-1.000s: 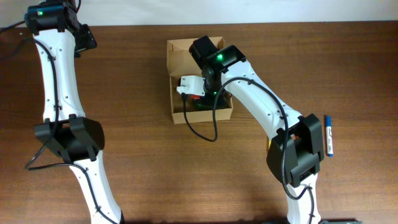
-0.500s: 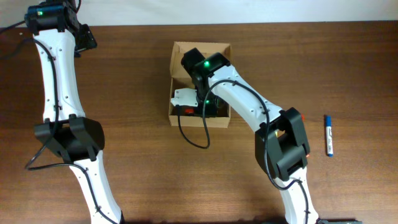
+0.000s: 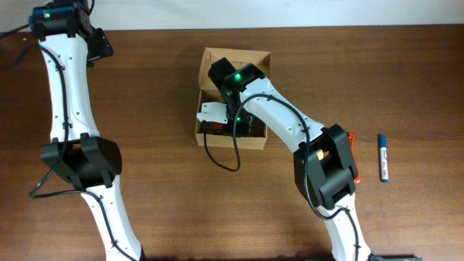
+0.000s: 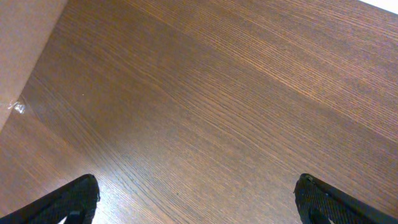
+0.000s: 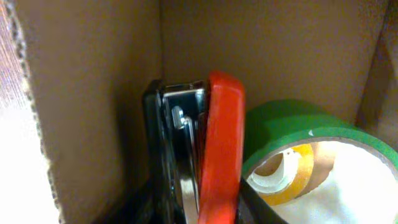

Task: Pack container
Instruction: 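Release the stapler in the box and withdraw the right gripper, then move the right gripper over the yellow highlighter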

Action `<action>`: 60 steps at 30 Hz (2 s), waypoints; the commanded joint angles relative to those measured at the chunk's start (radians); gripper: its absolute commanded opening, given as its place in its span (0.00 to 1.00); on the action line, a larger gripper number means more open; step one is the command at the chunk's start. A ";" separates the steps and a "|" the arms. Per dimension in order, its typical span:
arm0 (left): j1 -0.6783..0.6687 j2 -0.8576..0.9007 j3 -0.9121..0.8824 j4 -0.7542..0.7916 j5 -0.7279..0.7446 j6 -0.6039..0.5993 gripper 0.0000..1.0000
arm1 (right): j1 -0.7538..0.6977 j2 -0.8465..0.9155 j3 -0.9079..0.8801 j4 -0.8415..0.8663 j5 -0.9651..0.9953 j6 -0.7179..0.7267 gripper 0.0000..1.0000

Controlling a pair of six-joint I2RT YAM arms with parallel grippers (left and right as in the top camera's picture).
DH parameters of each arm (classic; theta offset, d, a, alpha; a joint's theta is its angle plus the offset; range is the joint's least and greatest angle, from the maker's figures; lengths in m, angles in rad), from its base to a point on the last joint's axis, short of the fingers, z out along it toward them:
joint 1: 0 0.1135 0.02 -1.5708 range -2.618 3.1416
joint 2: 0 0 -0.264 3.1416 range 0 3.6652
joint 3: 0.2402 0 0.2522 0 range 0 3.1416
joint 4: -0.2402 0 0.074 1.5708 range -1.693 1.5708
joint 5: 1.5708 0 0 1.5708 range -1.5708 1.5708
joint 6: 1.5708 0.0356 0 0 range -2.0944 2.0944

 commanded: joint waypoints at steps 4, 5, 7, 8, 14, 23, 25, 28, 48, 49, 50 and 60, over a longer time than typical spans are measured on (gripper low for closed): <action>0.003 -0.032 -0.004 -0.001 0.000 0.016 1.00 | -0.019 0.007 0.011 0.008 0.003 0.062 0.51; 0.003 -0.032 -0.004 -0.001 0.000 0.016 0.99 | -0.025 0.007 0.011 0.012 0.000 0.080 0.54; 0.003 -0.032 -0.004 -0.001 0.000 0.016 1.00 | -0.028 0.007 0.011 0.014 0.001 0.083 0.68; 0.003 -0.032 -0.004 -0.001 0.000 0.016 1.00 | -0.028 0.007 0.011 0.014 0.000 0.083 0.68; 0.003 -0.032 -0.004 -0.001 0.000 0.016 1.00 | -0.028 0.007 0.011 0.020 0.001 0.083 0.04; 0.003 -0.032 -0.004 -0.001 0.000 0.016 1.00 | -0.069 -0.102 0.063 0.045 -0.006 0.286 0.04; 0.003 -0.032 -0.004 -0.001 0.000 0.016 1.00 | -0.119 -0.183 0.063 0.056 -0.030 0.368 0.03; 0.003 -0.032 -0.004 -0.001 0.000 0.016 1.00 | -0.220 -0.345 0.063 0.077 -0.030 0.455 0.04; 0.003 -0.032 -0.004 -0.001 0.000 0.016 1.00 | -0.626 -0.918 -0.969 0.213 0.069 1.107 0.57; 0.003 -0.032 -0.004 -0.001 0.000 0.016 1.00 | -0.626 -0.902 -0.972 0.233 0.080 1.141 0.56; 0.003 -0.032 -0.004 -0.001 0.000 0.016 1.00 | -0.626 -0.877 -0.972 0.250 0.080 1.167 0.55; 0.003 -0.032 -0.004 -0.001 0.000 0.016 1.00 | -0.499 -0.559 -0.972 0.393 0.095 1.217 0.51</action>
